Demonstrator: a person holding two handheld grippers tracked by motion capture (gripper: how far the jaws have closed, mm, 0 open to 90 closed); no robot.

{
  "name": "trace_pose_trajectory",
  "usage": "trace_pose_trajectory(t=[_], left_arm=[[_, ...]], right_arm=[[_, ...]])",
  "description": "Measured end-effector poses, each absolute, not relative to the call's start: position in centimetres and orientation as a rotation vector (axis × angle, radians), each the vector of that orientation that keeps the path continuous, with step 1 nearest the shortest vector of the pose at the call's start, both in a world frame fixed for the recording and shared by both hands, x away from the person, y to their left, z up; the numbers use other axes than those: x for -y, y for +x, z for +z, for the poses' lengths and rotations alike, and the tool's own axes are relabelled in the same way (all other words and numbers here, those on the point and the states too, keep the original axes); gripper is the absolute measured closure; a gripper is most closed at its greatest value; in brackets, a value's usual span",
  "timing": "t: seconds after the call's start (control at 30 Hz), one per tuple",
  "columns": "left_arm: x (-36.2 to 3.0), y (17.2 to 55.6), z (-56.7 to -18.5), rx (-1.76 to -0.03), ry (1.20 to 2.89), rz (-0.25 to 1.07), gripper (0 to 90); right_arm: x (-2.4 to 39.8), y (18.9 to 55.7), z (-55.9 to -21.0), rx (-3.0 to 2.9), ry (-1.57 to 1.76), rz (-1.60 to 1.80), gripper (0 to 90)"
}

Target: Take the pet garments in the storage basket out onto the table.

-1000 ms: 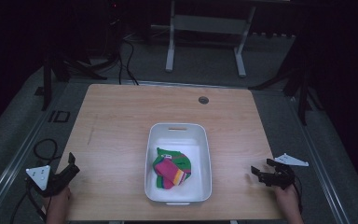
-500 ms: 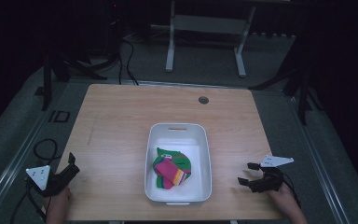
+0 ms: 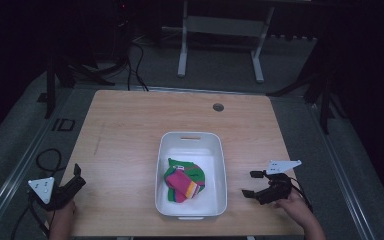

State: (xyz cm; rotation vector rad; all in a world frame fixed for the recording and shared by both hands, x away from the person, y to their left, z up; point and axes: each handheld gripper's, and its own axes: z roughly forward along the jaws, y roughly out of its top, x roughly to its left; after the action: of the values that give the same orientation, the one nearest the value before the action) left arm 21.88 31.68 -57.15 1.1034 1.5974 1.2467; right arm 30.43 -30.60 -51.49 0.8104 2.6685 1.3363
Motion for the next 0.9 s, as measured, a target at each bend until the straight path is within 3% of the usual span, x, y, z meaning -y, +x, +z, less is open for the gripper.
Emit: trace_pose_trajectory(t=[0.6, 0.9], left_arm=[[-31.7, 21.9, -57.2, -1.597, 1.105, 1.248, 1.9], [-31.7, 21.9, -57.2, -1.597, 1.103, 1.246, 1.9]], right_arm=[[25.1, 31.1, -45.0, -2.682, 0.653, 1.392, 13.6], [21.6, 31.5, -44.0, -2.727, 0.583, 1.359, 13.5]])
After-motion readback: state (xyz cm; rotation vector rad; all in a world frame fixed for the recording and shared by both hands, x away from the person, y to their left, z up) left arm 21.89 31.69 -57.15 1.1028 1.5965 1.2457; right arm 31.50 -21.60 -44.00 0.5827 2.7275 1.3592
